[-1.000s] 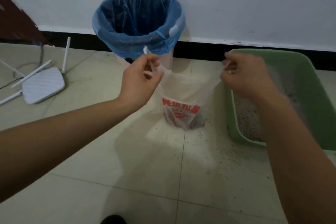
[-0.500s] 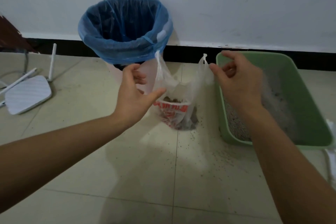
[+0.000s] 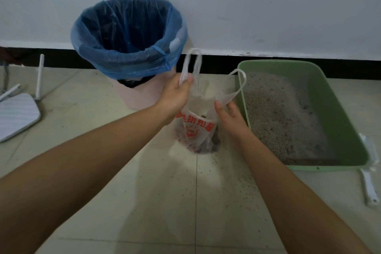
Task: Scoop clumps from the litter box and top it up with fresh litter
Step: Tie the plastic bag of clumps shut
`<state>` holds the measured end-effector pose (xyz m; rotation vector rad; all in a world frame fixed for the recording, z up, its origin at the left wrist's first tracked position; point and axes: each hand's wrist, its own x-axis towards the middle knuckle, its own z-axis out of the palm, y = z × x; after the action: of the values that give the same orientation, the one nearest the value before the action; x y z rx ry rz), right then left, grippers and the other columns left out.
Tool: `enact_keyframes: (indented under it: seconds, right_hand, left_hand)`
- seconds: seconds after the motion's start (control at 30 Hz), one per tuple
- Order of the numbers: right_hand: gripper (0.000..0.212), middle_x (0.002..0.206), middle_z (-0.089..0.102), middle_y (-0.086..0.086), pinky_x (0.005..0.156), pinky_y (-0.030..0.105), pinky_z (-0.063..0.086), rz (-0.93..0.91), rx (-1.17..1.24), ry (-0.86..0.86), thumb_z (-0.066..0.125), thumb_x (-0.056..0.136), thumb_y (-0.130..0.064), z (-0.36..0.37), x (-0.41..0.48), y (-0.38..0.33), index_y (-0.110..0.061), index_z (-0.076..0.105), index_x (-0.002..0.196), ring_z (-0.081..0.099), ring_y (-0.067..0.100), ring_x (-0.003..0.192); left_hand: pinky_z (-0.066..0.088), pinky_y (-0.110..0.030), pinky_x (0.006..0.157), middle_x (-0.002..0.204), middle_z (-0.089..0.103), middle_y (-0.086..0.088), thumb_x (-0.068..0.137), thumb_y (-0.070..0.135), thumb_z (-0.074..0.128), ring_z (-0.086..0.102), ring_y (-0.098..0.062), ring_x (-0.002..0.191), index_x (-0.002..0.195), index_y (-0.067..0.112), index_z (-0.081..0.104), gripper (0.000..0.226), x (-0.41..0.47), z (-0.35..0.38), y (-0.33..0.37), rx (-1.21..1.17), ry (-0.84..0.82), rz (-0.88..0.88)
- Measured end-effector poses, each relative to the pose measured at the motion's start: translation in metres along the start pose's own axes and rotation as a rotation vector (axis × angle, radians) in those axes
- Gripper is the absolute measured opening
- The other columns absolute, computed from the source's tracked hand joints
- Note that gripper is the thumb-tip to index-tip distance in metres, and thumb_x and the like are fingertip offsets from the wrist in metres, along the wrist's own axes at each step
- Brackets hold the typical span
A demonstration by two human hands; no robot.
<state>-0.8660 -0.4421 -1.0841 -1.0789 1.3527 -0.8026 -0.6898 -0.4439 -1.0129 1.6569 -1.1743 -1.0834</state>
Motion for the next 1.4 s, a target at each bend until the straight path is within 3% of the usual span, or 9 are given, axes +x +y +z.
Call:
enact_keyframes:
  seconds: [0.2, 0.33, 0.53, 0.7, 0.87, 1.0, 1.1, 1.23, 1.4]
  right_hand:
    - [0.024, 0.091, 0.069, -0.008, 0.084, 0.038, 0.057, -0.147, 0.061, 0.127, 0.054, 0.1, -0.036, 0.004, -0.011, -0.013, -0.012, 0.058, 0.103, 0.066, 0.015, 0.09]
    - [0.033, 0.088, 0.068, -0.01, 0.087, 0.033, 0.051, -0.241, -0.156, 0.02, 0.051, 0.102, -0.034, -0.003, -0.027, -0.008, -0.015, 0.053, 0.128, 0.064, 0.007, 0.094]
    - [0.025, 0.075, 0.062, -0.001, 0.059, 0.025, 0.042, -0.345, -0.506, -0.026, 0.05, 0.102, -0.024, -0.004, -0.038, -0.018, -0.021, 0.056, 0.078, 0.052, 0.008, 0.064]
    - [0.021, 0.074, 0.054, -0.006, 0.055, 0.025, 0.035, -0.546, -0.861, -0.148, 0.047, 0.102, -0.035, 0.005, -0.042, -0.017, -0.018, 0.052, 0.091, 0.051, 0.008, 0.066]
    - [0.029, 0.08, 0.053, -0.005, 0.066, 0.028, 0.034, -0.527, -0.814, -0.166, 0.04, 0.105, -0.035, 0.005, -0.046, -0.006, -0.018, 0.055, 0.086, 0.051, 0.014, 0.074]
    - [0.032, 0.072, 0.052, -0.007, 0.059, 0.028, 0.035, -0.433, -0.679, -0.122, 0.038, 0.106, -0.034, 0.008, -0.049, -0.008, -0.022, 0.054, 0.081, 0.049, 0.01, 0.065]
    - [0.029, 0.073, 0.052, -0.007, 0.06, 0.03, 0.036, -0.502, -0.829, -0.159, 0.036, 0.105, -0.034, 0.012, -0.05, -0.013, -0.022, 0.051, 0.084, 0.05, 0.013, 0.067]
    - [0.023, 0.078, 0.052, -0.002, 0.061, 0.032, 0.034, -0.631, -1.037, -0.212, 0.043, 0.103, -0.031, 0.012, -0.049, -0.016, -0.019, 0.048, 0.084, 0.048, 0.017, 0.07]
    - [0.058, 0.088, 0.067, 0.001, 0.07, 0.034, 0.053, -0.314, -0.565, -0.261, 0.05, 0.083, -0.073, -0.008, -0.047, -0.017, -0.02, 0.068, 0.102, 0.063, 0.018, 0.078]
  left_hand:
    - [0.052, -0.036, 0.072, 0.046, 0.039, 0.006, 0.101, 0.034, 0.036, 0.044, -0.01, 0.044, 0.097, 0.018, 0.051, 0.021, 0.0, -0.013, 0.0, -0.565, 0.096, -0.207]
    - [0.044, -0.033, 0.068, 0.063, 0.022, 0.002, 0.085, 0.018, 0.041, 0.025, -0.012, 0.053, 0.092, 0.016, 0.039, 0.007, -0.014, -0.027, -0.011, -0.687, -0.214, -0.324]
    - [0.051, -0.031, 0.073, 0.086, 0.06, -0.004, 0.083, 0.003, 0.069, 0.056, -0.011, 0.07, 0.122, 0.012, 0.053, 0.043, -0.03, -0.04, -0.011, -0.217, -0.577, -0.172]
    - [0.044, -0.031, 0.067, 0.057, 0.035, 0.004, 0.1, 0.041, 0.046, 0.032, -0.012, 0.053, 0.104, 0.008, 0.064, 0.039, -0.038, -0.031, 0.003, -0.248, -0.374, -0.176]
    - [0.048, -0.03, 0.064, 0.065, 0.037, 0.002, 0.098, 0.016, 0.055, 0.033, -0.008, 0.052, 0.104, 0.012, 0.054, 0.007, -0.038, -0.039, 0.005, -0.379, -0.386, -0.271]
    - [0.053, -0.034, 0.081, 0.095, 0.058, -0.011, 0.082, -0.014, 0.058, 0.064, -0.019, 0.077, 0.119, 0.009, 0.043, 0.047, -0.039, -0.052, 0.001, -0.315, -0.519, -0.305]
    - [0.053, -0.034, 0.087, 0.111, 0.068, -0.012, 0.078, 0.007, 0.078, 0.067, -0.024, 0.101, 0.132, 0.013, 0.046, 0.063, -0.045, -0.053, -0.002, -0.137, -0.743, -0.299]
    - [0.04, -0.029, 0.065, 0.062, 0.036, 0.002, 0.093, 0.047, 0.057, 0.033, -0.011, 0.057, 0.097, 0.013, 0.073, 0.038, -0.05, -0.034, -0.003, -0.111, -0.559, -0.303]
    - [0.036, -0.027, 0.063, 0.063, 0.024, 0.004, 0.1, 0.045, 0.045, 0.025, -0.011, 0.055, 0.116, 0.007, 0.068, 0.048, -0.048, -0.029, -0.002, -0.167, -0.566, -0.313]
